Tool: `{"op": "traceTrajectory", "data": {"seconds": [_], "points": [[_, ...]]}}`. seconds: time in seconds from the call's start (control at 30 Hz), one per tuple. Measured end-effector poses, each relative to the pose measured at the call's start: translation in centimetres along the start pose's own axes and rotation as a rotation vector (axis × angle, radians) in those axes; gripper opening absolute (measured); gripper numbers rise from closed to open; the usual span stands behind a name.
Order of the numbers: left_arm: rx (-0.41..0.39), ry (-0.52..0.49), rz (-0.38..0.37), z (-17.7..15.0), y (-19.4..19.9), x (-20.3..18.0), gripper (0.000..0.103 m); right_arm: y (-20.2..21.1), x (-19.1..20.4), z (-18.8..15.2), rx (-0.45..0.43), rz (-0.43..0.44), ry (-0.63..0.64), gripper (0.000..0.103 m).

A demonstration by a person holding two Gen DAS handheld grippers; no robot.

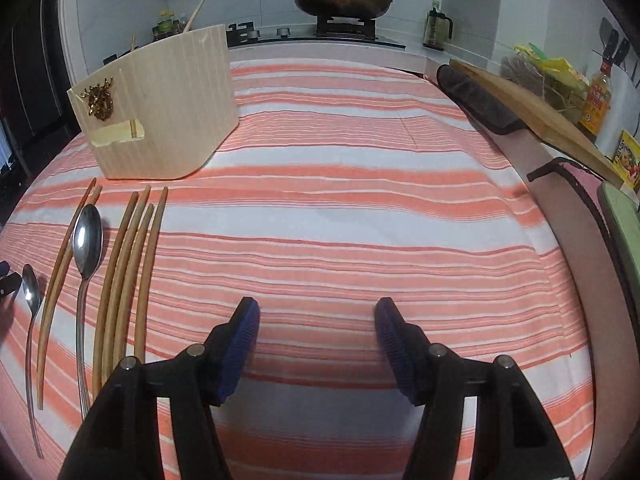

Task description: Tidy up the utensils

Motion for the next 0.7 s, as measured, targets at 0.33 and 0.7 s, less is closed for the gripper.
{"op": "traceTrajectory", "data": {"seconds": [0.33,0.7], "points": [[0.023,0.012,-0.015,0.03,-0.56,0.21,0.100,-0.03,0.50,0.16,0.005,0.012,0.016,0.075],[0.029,0.007,-0.019,0.11,-0.78,0.02,0.102,-0.11,0.77,0.20,0.010,0.016,0.027,0.081]]}}
Point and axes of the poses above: each gripper's, at about its wrist camera, not at the fingertips, and y roughly against the way its jaws point, x to its left, z to its top, the point moved 6 cm from there along -y, roughly the way its jaws point, and after that the axes turned 4 degrees about y, right-handed, at the moved point
